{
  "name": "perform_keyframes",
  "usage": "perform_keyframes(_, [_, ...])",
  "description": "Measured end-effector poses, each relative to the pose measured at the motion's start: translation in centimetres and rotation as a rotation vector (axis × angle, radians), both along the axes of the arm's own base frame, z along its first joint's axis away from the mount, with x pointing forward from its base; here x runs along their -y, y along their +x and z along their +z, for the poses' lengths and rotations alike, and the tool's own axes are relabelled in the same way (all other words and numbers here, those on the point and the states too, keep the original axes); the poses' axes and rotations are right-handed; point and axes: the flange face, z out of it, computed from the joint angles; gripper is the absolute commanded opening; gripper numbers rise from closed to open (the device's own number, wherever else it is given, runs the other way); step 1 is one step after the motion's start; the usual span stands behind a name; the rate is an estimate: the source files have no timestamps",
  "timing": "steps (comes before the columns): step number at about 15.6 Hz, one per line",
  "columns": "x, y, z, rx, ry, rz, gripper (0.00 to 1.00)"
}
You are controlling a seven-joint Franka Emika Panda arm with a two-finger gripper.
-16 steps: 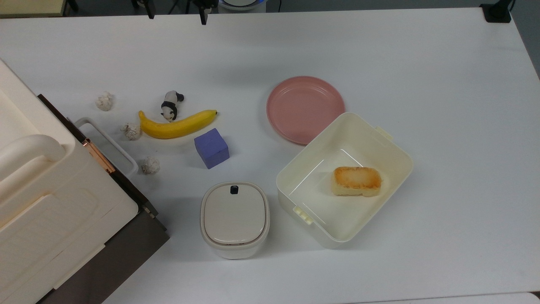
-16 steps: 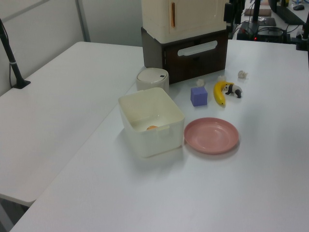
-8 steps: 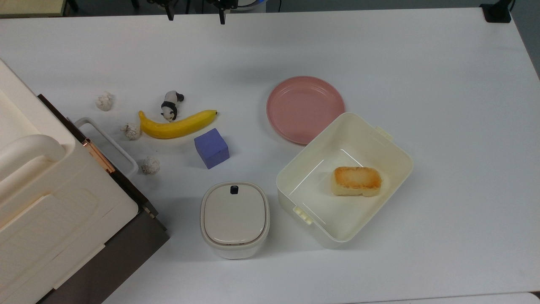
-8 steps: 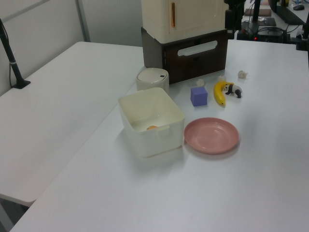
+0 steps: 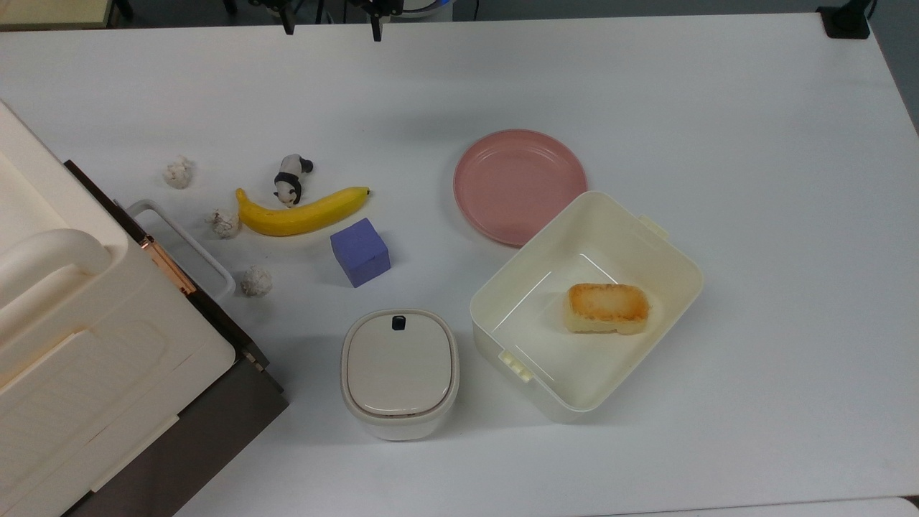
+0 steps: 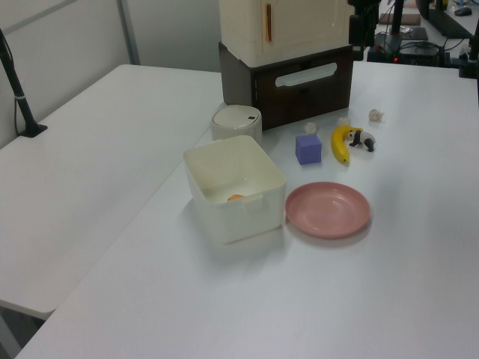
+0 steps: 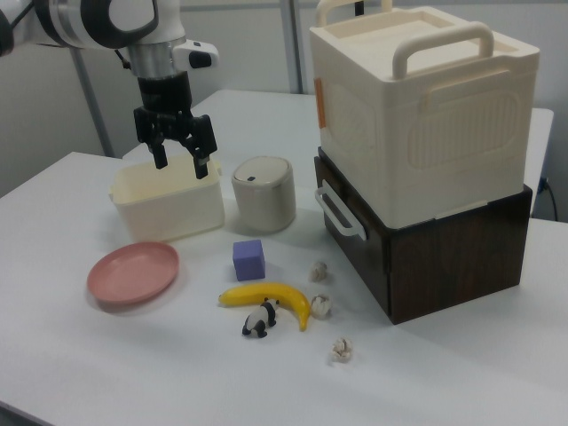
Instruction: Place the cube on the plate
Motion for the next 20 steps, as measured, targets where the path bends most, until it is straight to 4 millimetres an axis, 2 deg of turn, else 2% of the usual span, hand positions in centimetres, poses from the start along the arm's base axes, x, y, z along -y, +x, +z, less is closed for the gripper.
perform_keyframes(10, [-0.6,0.0,-1.1,-0.023,0.002,0.010,1.00])
perform_keyframes(12, [-1.8,-0.1,-2.2,-0.047,0.002,0.031,1.00])
perform_keyframes(16, [-5.5,0.3,-5.4,-0.050,0.000,0.089,1.00])
perform_keyframes(20, [-6.4,2.7,-7.6,0.068,-0.003,0.114,1.00])
